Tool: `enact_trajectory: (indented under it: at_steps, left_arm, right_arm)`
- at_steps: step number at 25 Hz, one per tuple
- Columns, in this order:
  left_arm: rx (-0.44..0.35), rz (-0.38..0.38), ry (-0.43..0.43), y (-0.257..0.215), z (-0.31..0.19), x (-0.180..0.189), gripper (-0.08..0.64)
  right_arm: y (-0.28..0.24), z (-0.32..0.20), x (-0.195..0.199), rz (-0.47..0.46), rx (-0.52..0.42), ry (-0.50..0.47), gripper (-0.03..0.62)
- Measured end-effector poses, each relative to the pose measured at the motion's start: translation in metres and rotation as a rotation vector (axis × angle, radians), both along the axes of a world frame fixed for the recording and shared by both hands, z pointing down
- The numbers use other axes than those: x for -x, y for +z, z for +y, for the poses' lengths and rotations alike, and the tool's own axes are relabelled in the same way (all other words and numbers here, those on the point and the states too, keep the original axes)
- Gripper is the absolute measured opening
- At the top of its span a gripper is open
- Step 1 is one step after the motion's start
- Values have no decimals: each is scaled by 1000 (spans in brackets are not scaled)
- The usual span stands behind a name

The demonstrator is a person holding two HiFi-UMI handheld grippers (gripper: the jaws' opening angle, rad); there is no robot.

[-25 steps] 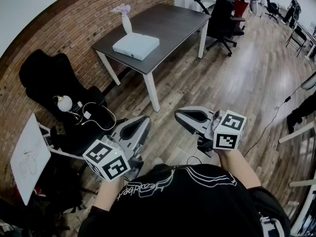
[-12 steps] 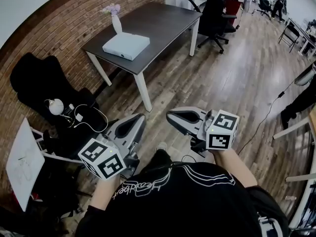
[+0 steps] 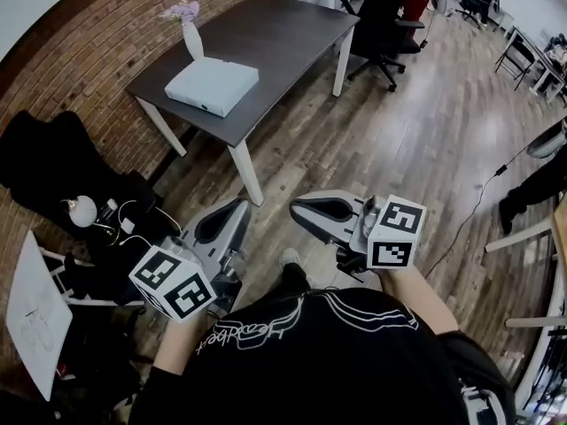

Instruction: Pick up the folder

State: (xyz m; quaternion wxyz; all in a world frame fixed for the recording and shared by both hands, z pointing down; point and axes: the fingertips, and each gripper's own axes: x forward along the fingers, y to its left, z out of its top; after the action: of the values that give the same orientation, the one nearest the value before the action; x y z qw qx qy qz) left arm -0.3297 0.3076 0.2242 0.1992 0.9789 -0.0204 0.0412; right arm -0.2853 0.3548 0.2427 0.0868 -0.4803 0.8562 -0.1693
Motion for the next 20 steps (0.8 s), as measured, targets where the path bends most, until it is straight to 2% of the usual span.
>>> enact_trajectory:
  at_steps: [3,7,13,20]
  left_arm:
    - [10,-4,12,4,-41,-36,5]
    - [46,4,12,11,-103,-85,6]
    - [73,16,25,19,-185,-146,6]
    - [69,38,83,17,-225,-183,8]
  right_arm:
    - [-1,-40,-37,-5,-5,22,-2]
    - [6,-95,-89,-61,25,46,-2]
    - [15,-169,-159,-74,55,86,-2]
    - [20,-207,-203,-96,64,92,-2]
